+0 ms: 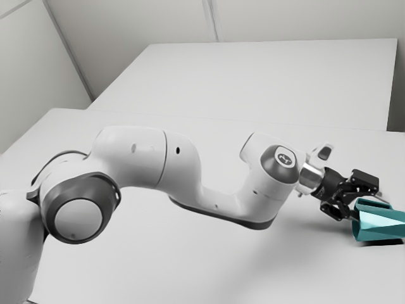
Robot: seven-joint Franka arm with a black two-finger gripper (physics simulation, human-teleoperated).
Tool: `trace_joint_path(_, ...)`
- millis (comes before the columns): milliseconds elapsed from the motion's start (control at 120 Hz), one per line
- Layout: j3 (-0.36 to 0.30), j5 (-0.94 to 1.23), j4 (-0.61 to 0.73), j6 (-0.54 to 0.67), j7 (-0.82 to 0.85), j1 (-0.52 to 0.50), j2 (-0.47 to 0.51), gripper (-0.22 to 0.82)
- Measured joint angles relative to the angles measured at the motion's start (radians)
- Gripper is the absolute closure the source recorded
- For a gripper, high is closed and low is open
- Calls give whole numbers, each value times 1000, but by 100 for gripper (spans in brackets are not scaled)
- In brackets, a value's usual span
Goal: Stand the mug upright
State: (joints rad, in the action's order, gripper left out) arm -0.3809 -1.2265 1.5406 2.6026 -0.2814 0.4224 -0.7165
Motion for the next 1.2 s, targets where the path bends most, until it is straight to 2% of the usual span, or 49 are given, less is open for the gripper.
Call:
trace_joint_path(183, -3, -76, -16, 0, -54, 2, -27, 3)
trace_joint_path(408, -2, -117, -17, 0, -107, 5, -31, 33)
trace_joint_path(792, -4, -124, -18, 2, -177, 5, -26, 68)
trace_joint_path(1067, 2, -109, -18, 12, -202, -2, -2, 75)
trace_joint_path(1200, 38, -20, 0, 17, -195, -14, 48, 76)
